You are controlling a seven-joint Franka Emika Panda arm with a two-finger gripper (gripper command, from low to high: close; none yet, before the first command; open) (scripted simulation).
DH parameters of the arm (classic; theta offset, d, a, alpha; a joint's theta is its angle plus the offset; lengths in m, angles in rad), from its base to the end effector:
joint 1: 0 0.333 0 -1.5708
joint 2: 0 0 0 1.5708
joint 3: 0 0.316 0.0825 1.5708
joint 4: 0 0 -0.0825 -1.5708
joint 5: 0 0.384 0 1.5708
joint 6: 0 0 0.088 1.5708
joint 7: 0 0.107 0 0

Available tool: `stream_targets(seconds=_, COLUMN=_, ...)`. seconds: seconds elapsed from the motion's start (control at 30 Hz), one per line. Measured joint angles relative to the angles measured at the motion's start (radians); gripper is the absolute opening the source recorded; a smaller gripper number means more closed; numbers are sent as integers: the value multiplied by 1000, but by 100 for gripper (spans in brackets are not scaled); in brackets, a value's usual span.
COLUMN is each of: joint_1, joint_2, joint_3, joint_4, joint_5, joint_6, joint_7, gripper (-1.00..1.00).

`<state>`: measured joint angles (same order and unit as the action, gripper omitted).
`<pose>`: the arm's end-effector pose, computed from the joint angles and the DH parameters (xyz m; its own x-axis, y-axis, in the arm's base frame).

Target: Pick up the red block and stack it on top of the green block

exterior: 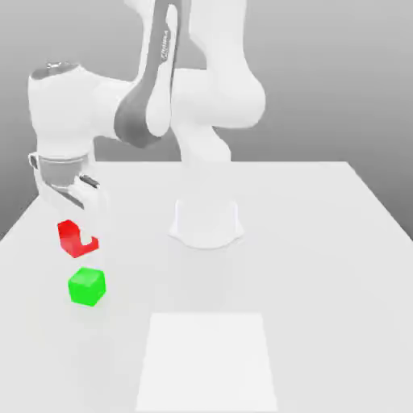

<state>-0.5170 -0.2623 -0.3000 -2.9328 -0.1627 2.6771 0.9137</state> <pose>0.2387 -0.2324 0.2452 -0.0045 -1.0000 -0.0023 -1.0000 0.0046 -0.0034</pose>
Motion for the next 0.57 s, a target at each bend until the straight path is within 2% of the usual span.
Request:
stream_targets(seconds=0.23, joint_1=52, joint_2=103, joint_3=-28, joint_4=10, joint_5=93, joint_6=91, joint_7=-69, gripper=-100)
stream_targets(seconds=0.5, joint_1=85, joint_2=269, joint_3=-32, joint_4=7, joint_5=203, joint_6=255, joint_7=-145, gripper=-100)
stream_targets(seconds=0.53, joint_1=83, joint_2=282, joint_3=-28, joint_4=6, joint_5=208, joint_6=268, joint_7=-149, gripper=100)
stream_targets(seconds=0.57, joint_1=83, joint_2=282, joint_3=-28, joint_4=6, joint_5=208, joint_6=268, joint_7=-149, gripper=100)
